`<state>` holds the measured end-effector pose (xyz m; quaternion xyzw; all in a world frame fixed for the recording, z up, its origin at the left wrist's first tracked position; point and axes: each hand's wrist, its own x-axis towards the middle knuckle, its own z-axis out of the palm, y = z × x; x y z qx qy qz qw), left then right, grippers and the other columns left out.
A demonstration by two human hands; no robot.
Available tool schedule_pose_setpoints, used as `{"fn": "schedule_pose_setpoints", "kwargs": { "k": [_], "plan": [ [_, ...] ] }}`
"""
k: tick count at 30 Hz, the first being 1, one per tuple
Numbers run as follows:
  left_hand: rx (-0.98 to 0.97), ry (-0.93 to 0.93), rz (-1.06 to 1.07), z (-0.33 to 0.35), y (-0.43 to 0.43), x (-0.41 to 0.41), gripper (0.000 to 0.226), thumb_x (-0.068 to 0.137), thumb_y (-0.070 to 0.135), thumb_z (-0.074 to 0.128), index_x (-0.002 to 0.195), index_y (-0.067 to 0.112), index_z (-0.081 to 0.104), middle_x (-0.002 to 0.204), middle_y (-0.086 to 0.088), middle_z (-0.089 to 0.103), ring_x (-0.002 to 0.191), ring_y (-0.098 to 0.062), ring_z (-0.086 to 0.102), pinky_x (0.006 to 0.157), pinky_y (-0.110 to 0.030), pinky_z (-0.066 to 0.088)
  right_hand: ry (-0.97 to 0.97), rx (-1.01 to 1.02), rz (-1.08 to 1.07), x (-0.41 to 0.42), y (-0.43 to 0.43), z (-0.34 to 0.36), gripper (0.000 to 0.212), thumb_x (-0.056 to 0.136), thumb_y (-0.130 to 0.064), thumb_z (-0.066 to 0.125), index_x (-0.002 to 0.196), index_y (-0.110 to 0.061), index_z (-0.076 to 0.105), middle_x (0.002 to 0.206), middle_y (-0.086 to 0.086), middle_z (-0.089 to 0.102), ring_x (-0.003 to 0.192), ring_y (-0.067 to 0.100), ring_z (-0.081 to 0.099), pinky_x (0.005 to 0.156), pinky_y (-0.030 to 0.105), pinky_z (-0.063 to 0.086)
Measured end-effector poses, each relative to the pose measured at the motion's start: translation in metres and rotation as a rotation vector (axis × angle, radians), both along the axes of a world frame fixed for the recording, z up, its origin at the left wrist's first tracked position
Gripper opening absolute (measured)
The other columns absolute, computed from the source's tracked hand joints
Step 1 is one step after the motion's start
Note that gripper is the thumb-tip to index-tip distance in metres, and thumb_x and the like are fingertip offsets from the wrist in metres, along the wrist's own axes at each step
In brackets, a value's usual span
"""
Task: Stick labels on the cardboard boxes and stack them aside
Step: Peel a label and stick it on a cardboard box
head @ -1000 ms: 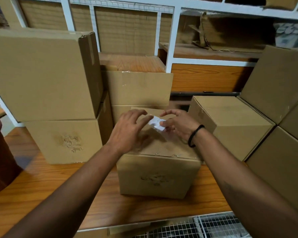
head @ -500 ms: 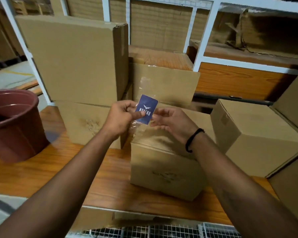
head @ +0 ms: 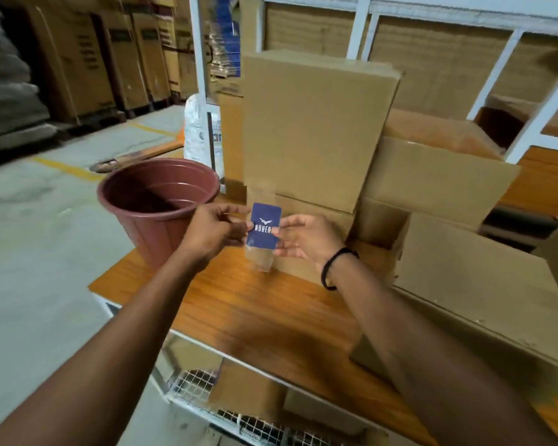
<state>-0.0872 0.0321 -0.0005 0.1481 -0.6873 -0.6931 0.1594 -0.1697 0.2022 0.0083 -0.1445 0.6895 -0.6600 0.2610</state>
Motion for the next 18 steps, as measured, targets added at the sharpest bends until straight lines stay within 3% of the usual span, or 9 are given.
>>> {"fn": "schedule_pose_setpoints", "kwargs": {
  "k": [1,3,5,7,9,12,15,18],
  "plan": [
    [-0.068,0.023,0.067,-0.002,-0.020,0.005,0.012,0.084,0.001,0.072,0.096,0.000,0.070,0.074,-0.012,0.066,0.058,-0.014,0.057,0.050,-0.021,0.047,-0.002,-0.007,-0.001,-0.002,-0.019,0.001,0.017,0.082,0.007,0.069,0.083,-0.006,0.058,0.074,0.008,0.066,0.057,0.018,0.061,0.059,0.033,0.060],
    [-0.475,-0.011,0.290,-0.008,-0.063,0.015,0.010,0.085,0.015,0.075,0.092,0.008,0.075,0.083,-0.006,0.071,0.073,-0.013,0.064,0.067,-0.024,0.050,0.006,-0.005,-0.014,-0.010,-0.056,0.002,0.019,0.082,0.009,0.068,0.082,-0.006,0.056,0.077,0.009,0.065,0.058,0.018,0.061,0.057,0.032,0.059],
    [-0.780,-0.062,0.409,-0.013,-0.103,0.027,0.020,0.084,0.021,0.076,0.103,0.016,0.076,0.101,-0.003,0.075,0.094,-0.018,0.069,0.084,-0.029,0.050,-0.011,-0.007,-0.048,-0.018,-0.091,0.006,0.019,0.082,0.010,0.067,0.082,-0.005,0.055,0.079,0.012,0.064,0.061,0.019,0.061,0.057,0.032,0.060],
    [-0.939,-0.189,0.335,-0.024,-0.140,0.031,0.038,0.083,0.021,0.076,0.120,0.016,0.070,0.125,-0.006,0.068,0.118,-0.028,0.061,0.098,-0.036,0.045,-0.041,-0.014,-0.068,-0.023,-0.125,0.013,0.019,0.083,0.011,0.066,0.082,-0.003,0.053,0.079,0.014,0.063,0.064,0.022,0.061,0.059,0.033,0.060],
    [-1.152,-0.384,0.169,-0.038,-0.163,0.030,0.058,0.085,0.028,0.075,0.138,0.015,0.056,0.147,-0.010,0.050,0.138,-0.036,0.040,0.110,-0.044,0.031,-0.097,-0.008,-0.073,-0.028,-0.159,0.018,0.018,0.085,0.012,0.063,0.082,-0.002,0.051,0.076,0.015,0.062,0.065,0.023,0.062,0.063,0.035,0.060],
    [-1.204,-0.383,0.099,-0.052,-0.174,0.027,0.064,0.086,0.031,0.072,0.144,0.014,0.049,0.154,-0.009,0.040,0.145,-0.036,0.027,0.114,-0.050,0.021,-0.124,0.020,-0.082,-0.035,-0.206,0.020,0.004,0.091,0.007,0.056,0.094,0.004,0.054,0.079,0.019,0.069,0.061,0.024,0.067,0.057,0.032,0.059],
    [-1.196,-0.317,0.115,-0.053,-0.176,0.029,0.064,0.087,0.029,0.072,0.144,0.014,0.048,0.153,-0.008,0.042,0.146,-0.034,0.026,0.116,-0.054,0.019,-0.016,0.132,-0.073,-0.044,-0.242,0.011,0.041,0.081,-0.004,0.071,0.119,0.004,0.057,0.109,0.021,0.066,0.090,0.030,0.069,0.076,0.041,0.060],
    [-1.239,-0.335,0.102,-0.051,-0.176,0.032,0.066,0.090,0.034,0.067,0.148,0.017,0.042,0.157,-0.005,0.035,0.148,-0.031,0.021,0.119,-0.050,0.014,-0.037,0.137,-0.088,-0.039,-0.256,0.008,0.042,0.083,-0.006,0.072,0.120,0.005,0.055,0.112,0.021,0.066,0.095,0.030,0.068,0.072,0.039,0.060]
  ]
}}
